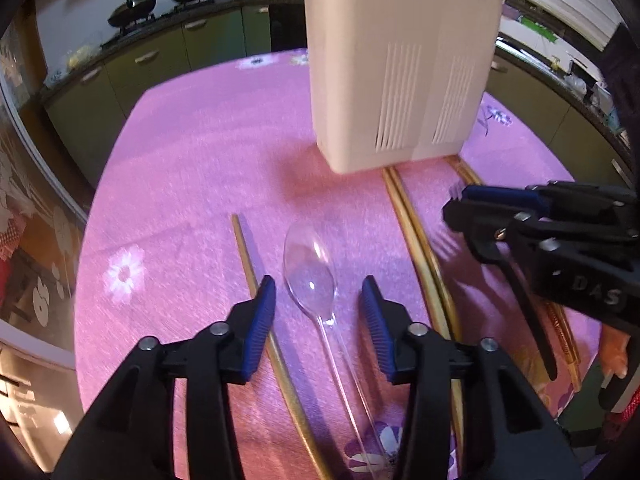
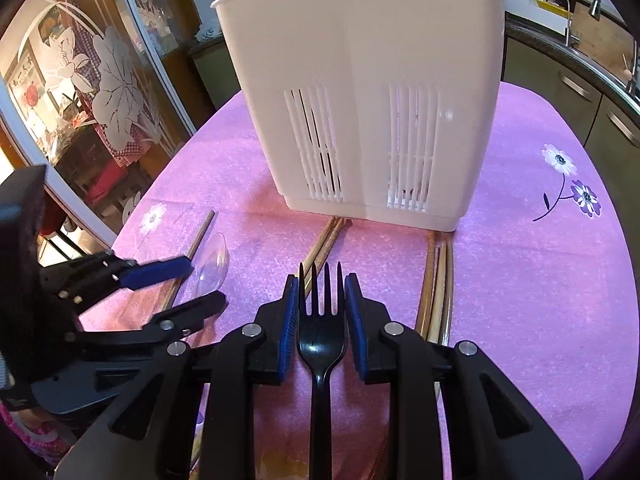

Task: Organize utensils
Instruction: 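Close the left gripper on the clear plastic spoon handle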

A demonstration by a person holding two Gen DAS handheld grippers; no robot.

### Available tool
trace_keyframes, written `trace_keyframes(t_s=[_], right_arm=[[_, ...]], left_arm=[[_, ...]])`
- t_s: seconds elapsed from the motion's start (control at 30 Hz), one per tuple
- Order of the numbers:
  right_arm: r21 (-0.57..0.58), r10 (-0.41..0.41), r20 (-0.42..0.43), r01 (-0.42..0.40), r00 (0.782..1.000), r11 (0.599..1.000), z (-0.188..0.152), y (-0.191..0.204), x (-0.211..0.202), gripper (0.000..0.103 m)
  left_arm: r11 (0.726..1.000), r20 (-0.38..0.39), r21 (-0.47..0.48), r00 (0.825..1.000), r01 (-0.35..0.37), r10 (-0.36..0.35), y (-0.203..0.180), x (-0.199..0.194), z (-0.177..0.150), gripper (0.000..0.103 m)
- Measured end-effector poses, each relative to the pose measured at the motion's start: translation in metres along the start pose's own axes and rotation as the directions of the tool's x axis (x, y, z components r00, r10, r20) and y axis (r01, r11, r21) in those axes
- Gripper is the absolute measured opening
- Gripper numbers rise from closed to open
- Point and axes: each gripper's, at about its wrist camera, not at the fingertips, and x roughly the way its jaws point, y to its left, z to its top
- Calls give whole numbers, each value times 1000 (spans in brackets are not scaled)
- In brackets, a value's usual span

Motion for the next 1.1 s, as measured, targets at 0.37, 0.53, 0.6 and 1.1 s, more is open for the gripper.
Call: trace_keyframes(t_s=[0.37, 0.53, 0.6, 1.1], right_arm=[[11, -1, 31, 0, 1000, 1000, 2, -9, -14, 24], [12, 0, 49, 0, 999, 1000, 4, -11, -20, 24], [11, 0, 52, 0, 999, 1000, 5, -10, -22, 24], [3, 9, 79, -9, 997, 1000, 6, -9, -36, 24]], left_arm=[[999, 14, -8, 999, 42, -41, -1, -5, -1, 22], [998, 68, -11, 996, 54, -54, -1, -21, 2, 22], [999, 81, -5, 996, 49, -48, -2, -25, 3, 22], [997, 184, 8, 980, 76, -76, -6, -62, 8, 22]])
